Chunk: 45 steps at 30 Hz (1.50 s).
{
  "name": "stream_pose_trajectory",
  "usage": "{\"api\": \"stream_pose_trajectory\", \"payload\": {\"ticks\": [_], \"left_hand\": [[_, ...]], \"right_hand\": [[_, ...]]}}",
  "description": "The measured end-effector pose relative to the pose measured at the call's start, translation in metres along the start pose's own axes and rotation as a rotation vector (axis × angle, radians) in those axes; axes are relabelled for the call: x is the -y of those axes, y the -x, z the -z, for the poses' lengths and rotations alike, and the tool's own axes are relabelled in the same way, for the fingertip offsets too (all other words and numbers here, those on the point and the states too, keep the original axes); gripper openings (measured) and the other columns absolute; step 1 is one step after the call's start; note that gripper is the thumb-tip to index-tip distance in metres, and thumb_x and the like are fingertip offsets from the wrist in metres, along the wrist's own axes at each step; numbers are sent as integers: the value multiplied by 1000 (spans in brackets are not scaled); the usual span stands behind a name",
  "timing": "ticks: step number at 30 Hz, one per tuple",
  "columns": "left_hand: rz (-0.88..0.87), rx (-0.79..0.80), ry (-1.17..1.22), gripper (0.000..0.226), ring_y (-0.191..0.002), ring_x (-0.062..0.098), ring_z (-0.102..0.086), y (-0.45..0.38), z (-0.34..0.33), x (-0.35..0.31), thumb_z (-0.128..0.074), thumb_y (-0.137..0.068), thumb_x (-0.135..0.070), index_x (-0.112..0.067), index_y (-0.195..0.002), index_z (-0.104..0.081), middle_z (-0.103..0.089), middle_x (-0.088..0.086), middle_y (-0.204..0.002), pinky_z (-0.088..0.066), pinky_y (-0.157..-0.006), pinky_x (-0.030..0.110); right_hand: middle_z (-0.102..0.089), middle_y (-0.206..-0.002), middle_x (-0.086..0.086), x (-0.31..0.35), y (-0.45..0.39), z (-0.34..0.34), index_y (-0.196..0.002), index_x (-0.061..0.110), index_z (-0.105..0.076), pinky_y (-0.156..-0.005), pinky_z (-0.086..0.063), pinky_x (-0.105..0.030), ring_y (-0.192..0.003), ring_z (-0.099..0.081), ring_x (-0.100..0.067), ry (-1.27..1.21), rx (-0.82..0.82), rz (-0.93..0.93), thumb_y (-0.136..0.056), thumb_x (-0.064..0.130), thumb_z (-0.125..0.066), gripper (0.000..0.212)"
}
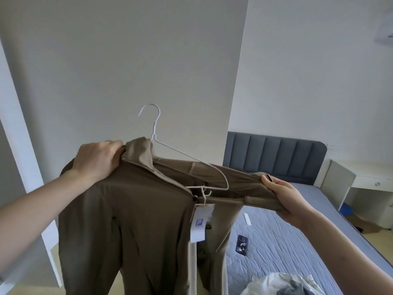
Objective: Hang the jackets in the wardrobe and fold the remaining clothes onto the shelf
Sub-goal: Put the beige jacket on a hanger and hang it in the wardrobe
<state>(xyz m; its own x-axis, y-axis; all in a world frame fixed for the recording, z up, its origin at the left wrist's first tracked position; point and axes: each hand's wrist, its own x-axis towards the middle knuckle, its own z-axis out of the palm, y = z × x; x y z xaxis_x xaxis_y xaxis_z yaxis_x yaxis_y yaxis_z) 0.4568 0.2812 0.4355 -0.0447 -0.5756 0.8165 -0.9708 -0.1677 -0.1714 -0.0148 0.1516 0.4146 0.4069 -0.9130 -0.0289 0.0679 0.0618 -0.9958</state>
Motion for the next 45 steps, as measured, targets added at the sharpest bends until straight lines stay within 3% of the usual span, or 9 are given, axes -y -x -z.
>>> {"api": "stream_pose_trajectory", "payload": {"ticks": [7, 13, 20, 25, 33, 37, 40, 42, 45], "left_hand": [[-78, -23, 68, 49, -53, 38, -61, 1, 4, -31, -35, -96, -39, -8, -75, -66, -65, 9, -65, -40, -46, 33], [-76, -108, 97, 43, -49, 37, -54, -26, 23, -56, -40, -100, -39, -11, -68, -52, -56, 6, -59, -25, -48, 26], [-213, 106, 61, 46, -55, 35, -58, -53, 29, -64, -40, -94, -50, -18, -65, -57, -61, 2, -58, -32, -50, 29], [-209, 326, 152, 48, -60, 26, -50, -54, 21, -68, -45, -99, -53, -21, -63, -47, -58, -6, -61, -39, -55, 33], [-184, 320, 133, 49, -62, 30, -49, -81, 38, -97, -48, -98, -50, -18, -62, -47, -48, -7, -56, -33, -56, 33], [-185, 300, 112, 51, -62, 33, -47, -98, 44, -114, -49, -99, -49, -18, -59, -45, -45, -7, -56, -29, -55, 33], [-192, 312, 114, 53, -62, 34, -46, -105, 47, -124, -49, -100, -48, -19, -57, -40, -43, -7, -55, -26, -53, 33], [-200, 324, 105, 53, -62, 34, -46, -108, 49, -130, -49, -100, -48, -18, -57, -41, -44, -6, -56, -26, -54, 34], [-222, 332, 97, 53, -62, 33, -46, -110, 52, -136, -48, -100, -48, -18, -57, -40, -44, -5, -56, -26, -53, 33]], "right_hand": [[-78, -95, -16, -21, -12, -2, -108, 14, -75, -61, -61, -29, -77, -77, -25, 112, -133, -18, -101, 30, -62, 21], [-74, -103, -24, -57, -25, 2, -105, 4, -71, -87, -58, -45, -85, -69, -30, 148, -253, -120, -97, 34, -69, 31], [-69, -117, -20, -72, -29, 5, -123, 8, -66, -75, -56, -33, -100, -68, -28, -104, -319, -173, -100, 18, -64, 26], [-67, -113, -16, -76, -33, 4, -129, 13, -62, -70, -53, -29, -93, -66, -23, -140, -371, -155, -102, 14, -60, 26], [-66, -120, -15, -114, -41, -12, -130, 11, -61, -83, -53, -35, -101, -65, -26, -426, -443, -216, -102, 20, -59, 30], [-62, -115, -17, -179, -25, -62, -118, 10, -62, -75, -54, -38, -98, -63, -30, -522, -569, -335, -100, 21, -54, 22], [-61, -94, -17, -222, -3, -120, -104, 10, -61, -57, -45, -30, -69, -56, -24, -613, -502, -444, -88, 11, -56, 17], [-56, -81, -14, -234, 7, -152, -106, 13, -53, -50, -42, -28, -59, -55, -22, -599, -427, -499, -69, 11, -60, 37], [-64, -105, -16, -238, 13, -178, -121, 18, -41, -62, -61, -44, -82, -71, -33, -505, -281, -520, -62, -1, -73, 70]]}}
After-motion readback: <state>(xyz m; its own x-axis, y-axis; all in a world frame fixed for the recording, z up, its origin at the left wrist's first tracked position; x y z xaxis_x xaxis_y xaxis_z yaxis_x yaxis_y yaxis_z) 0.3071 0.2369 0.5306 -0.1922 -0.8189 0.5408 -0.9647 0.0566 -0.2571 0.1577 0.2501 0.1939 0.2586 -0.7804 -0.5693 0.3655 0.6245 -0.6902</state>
